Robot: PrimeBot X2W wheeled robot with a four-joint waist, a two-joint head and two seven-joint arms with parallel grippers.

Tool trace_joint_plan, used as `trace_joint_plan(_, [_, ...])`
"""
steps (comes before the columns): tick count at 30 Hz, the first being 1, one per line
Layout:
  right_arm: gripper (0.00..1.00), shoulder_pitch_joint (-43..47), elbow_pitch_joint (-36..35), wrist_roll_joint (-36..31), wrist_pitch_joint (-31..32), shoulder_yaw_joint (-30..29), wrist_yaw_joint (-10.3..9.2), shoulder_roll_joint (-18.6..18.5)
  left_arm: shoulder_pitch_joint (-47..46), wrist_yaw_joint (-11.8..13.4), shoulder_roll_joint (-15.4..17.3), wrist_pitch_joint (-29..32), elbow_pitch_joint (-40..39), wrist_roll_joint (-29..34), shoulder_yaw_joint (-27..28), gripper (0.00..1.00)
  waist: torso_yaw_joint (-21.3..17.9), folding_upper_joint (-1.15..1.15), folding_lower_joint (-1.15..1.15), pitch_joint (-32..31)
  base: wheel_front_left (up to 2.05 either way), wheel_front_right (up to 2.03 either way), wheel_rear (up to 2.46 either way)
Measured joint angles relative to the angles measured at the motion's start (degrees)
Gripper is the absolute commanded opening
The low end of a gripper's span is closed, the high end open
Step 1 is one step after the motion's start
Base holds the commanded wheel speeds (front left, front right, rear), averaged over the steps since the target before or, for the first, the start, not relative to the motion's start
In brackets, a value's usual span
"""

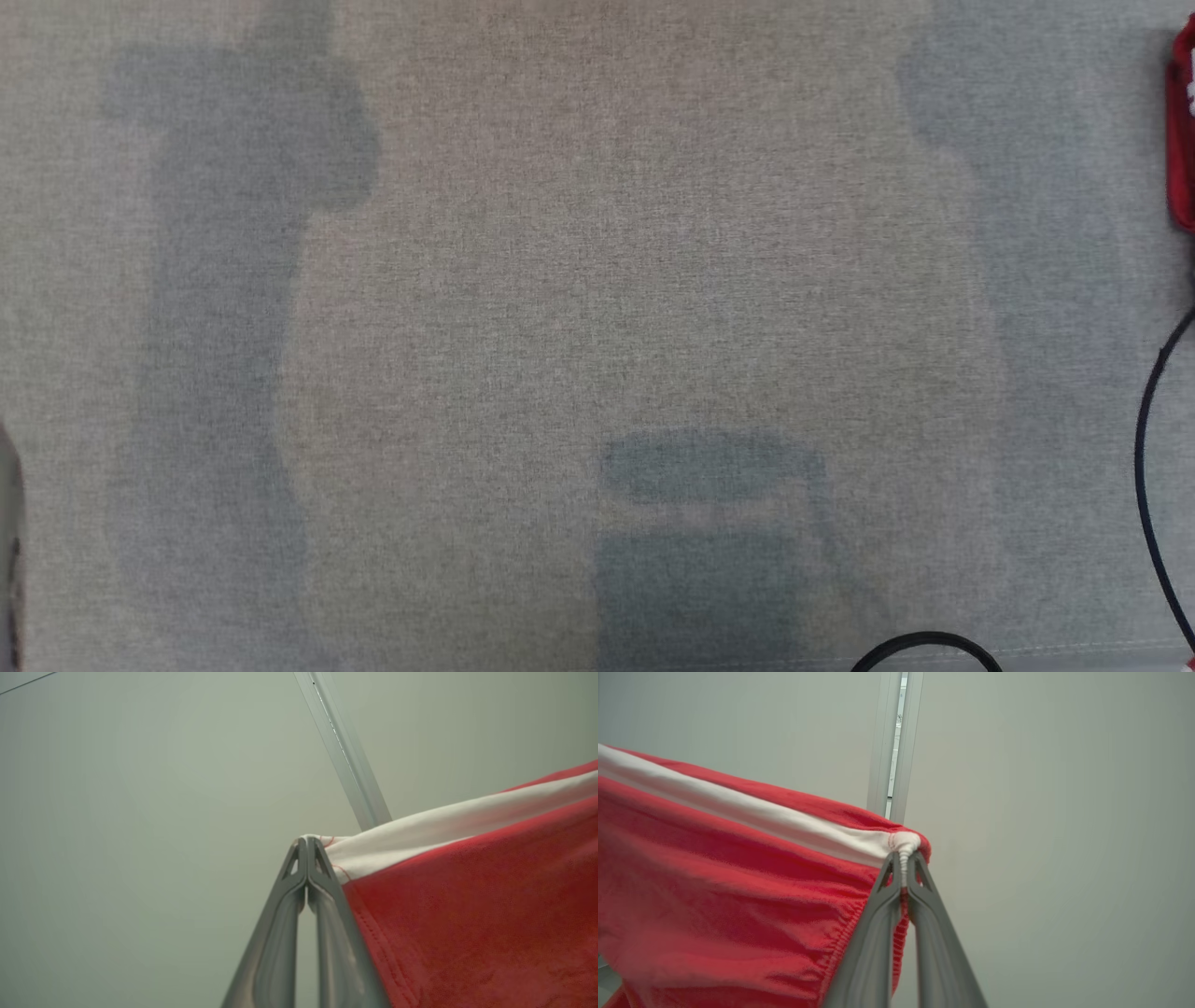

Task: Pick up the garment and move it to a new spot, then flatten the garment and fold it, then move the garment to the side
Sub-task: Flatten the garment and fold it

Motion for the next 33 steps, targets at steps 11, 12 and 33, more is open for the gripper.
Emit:
trace_joint_plan(11, [0.0, 26.47, -7.16, 6.23, 0.01, 6.19, -0.01, -3.25, 29.97, -0.53, -9.61, 0.02, -8.65, -0.99, 3.88, 0.0, 2.57, -0.01, -0.01, 0.04, 0.0, 0.0, 0.0])
trace_joint_plan(12, [0.0, 29.69, -7.89, 6.92, 0.01, 7.25, -0.01, -3.59, 33.94, -0.58, -10.48, 0.02, -8.83, -1.07, 4.6, 0.0, 2.72, -0.01, -0.01, -0.7, 0.0, 0.0, 0.0])
trace_joint_plan(33, [0.0, 73.74, -8.28, 17.48, 0.0, 18.53, -0.01, -4.23, 81.47, -0.97, -16.4, 0.03, -8.25, -2.94, 12.04, 0.0, 3.76, -0.04, -0.02, -24.98, 0.0, 0.0, 0.0])
